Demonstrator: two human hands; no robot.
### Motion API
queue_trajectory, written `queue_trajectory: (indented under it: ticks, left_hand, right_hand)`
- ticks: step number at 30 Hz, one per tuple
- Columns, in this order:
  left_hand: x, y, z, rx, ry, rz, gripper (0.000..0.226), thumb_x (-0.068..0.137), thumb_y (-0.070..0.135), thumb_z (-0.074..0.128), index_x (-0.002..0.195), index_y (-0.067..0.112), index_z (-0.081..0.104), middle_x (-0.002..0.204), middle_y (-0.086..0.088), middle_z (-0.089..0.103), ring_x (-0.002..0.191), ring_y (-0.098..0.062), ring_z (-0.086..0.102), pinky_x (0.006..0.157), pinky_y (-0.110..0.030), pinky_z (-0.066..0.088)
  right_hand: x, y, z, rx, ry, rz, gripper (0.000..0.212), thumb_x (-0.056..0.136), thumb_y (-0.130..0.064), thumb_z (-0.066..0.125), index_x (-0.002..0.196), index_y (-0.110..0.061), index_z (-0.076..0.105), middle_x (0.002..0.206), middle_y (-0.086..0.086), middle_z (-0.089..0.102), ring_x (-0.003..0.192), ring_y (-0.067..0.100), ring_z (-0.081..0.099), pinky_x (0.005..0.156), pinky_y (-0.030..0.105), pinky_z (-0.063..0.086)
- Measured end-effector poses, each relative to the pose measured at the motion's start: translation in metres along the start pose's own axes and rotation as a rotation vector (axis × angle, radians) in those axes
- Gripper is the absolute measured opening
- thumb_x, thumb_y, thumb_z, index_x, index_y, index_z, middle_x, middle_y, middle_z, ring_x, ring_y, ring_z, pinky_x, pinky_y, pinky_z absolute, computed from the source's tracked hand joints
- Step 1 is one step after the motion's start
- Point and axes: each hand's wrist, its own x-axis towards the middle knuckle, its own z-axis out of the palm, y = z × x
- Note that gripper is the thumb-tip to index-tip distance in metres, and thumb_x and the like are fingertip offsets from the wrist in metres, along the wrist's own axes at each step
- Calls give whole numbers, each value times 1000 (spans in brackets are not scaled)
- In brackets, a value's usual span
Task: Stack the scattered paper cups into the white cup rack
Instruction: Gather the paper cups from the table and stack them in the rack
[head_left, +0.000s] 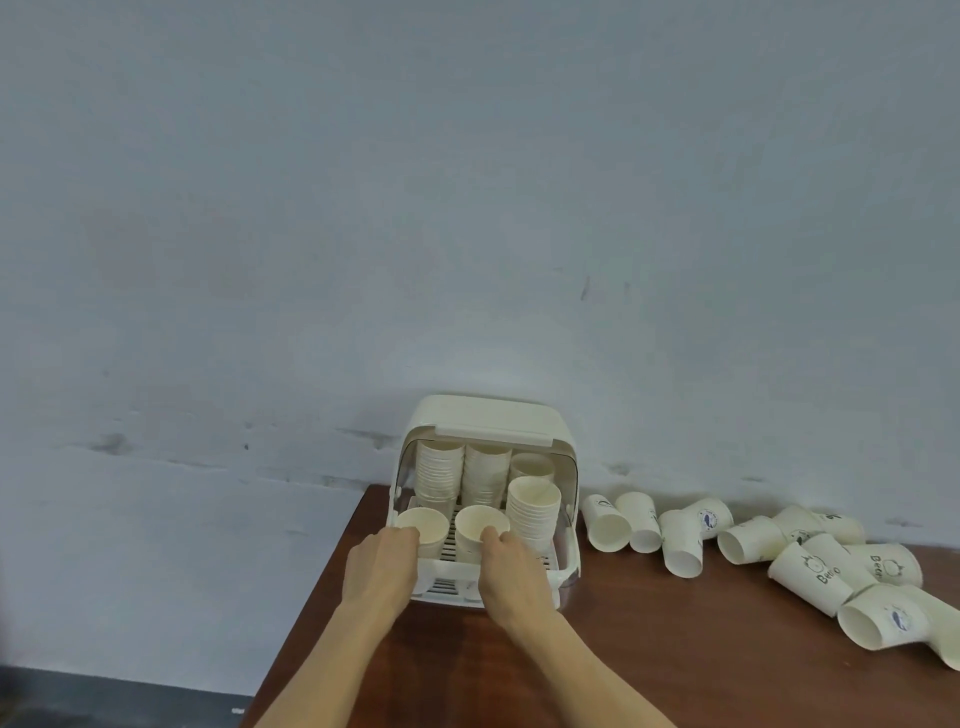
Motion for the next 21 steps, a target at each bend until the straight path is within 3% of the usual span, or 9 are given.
queue_trajectory:
  ticks: [4,6,8,12,16,21]
  left_hand:
    - [-2,3,0,-43,29,9,23,94,13,43,107,21,60,107,-3,66,92,-24,65,70,-32,48]
    - [-3,7,-1,-113,82,13,26,97,20,40,117,22,58,113,-1,64,94,-24,65,72,-33,49]
    - [-4,13,-4,-179,144,26,32,99,27,37,126,23,53,121,1,60,97,-23,64,73,-34,48]
    - [-2,34,-12,-232,190,90,30,100,30,34,119,22,56,116,2,60,97,-22,61,70,-34,46]
    - [-2,67,-18,-276,159,149,31,98,30,38,122,23,56,119,2,58,102,-23,59,76,-37,47]
    - [-6,114,-18,-278,135,275,31,97,30,38,122,22,54,118,1,58,101,-24,59,75,-37,46]
  right_hand:
    - [-1,-1,-4,-74,-38,-40,26,89,-2,43,115,-4,49,116,18,57,106,35,53,81,41,42]
    - [-2,-2,-6,-74,-35,-45,28,89,-2,44,117,-4,48,116,17,57,105,35,53,83,40,42]
    - [-4,0,-5,-19,-23,-31,33,87,-1,46,119,-6,45,116,16,56,105,34,53,82,40,43]
    - [-10,14,-7,92,51,-7,43,84,1,46,126,-7,42,117,14,57,105,33,55,80,39,45]
    - [-20,37,-19,126,155,18,33,84,0,42,116,-10,47,111,9,58,100,30,57,74,36,43]
    - [-35,81,-35,141,239,118,31,89,-7,41,118,-14,48,110,4,59,100,28,57,68,32,34]
